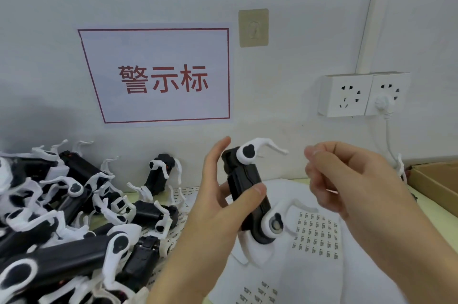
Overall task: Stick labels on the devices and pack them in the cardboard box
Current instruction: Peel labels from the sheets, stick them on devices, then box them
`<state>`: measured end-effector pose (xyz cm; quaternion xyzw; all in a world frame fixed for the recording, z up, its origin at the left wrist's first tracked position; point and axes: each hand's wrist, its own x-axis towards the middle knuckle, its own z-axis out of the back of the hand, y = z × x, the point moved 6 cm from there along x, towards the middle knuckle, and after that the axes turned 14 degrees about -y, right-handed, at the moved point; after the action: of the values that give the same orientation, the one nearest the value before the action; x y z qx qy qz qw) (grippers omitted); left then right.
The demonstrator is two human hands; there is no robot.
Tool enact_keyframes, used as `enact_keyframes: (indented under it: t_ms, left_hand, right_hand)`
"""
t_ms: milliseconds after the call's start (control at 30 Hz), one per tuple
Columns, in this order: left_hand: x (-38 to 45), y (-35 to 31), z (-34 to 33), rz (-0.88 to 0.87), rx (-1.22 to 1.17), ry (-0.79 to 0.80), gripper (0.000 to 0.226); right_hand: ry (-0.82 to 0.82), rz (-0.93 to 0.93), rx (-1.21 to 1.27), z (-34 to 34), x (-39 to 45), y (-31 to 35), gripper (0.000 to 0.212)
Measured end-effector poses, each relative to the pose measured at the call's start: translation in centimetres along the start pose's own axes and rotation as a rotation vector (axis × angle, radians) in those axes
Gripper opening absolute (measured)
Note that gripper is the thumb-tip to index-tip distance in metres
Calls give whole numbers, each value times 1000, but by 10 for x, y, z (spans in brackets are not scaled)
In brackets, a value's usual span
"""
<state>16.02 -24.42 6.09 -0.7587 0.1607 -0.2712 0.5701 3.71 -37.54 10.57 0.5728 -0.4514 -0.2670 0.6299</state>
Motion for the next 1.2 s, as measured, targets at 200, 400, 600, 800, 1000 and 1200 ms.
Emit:
enact_keyframes:
  t_ms: [200, 400, 600, 800, 1000, 1200]
  left_hand:
    - [0, -2, -5, -85, -22, -42, 68]
    - [1, -3, -9, -104, -38, -43, 65]
    - [-1, -3, -16, -109, -82, -1, 68]
    - [-1, -5, -20, -120, -103, 28, 68]
    - [-2, -4, -23, -127, -112, 30, 63]
    - [-2, -4, -25, -138, -114, 21, 62]
  right_hand:
    - [67, 6, -90, -15, -13, 3, 24]
    - [80, 17, -153, -23, -22, 3, 17]
    - [84, -38, -137, -26, -21, -5, 19]
    - [93, -126, -68, -25, -20, -10, 19]
    - [142, -177, -55, -32, -23, -12, 26]
    - [132, -177, -37, -30, -25, -11, 27]
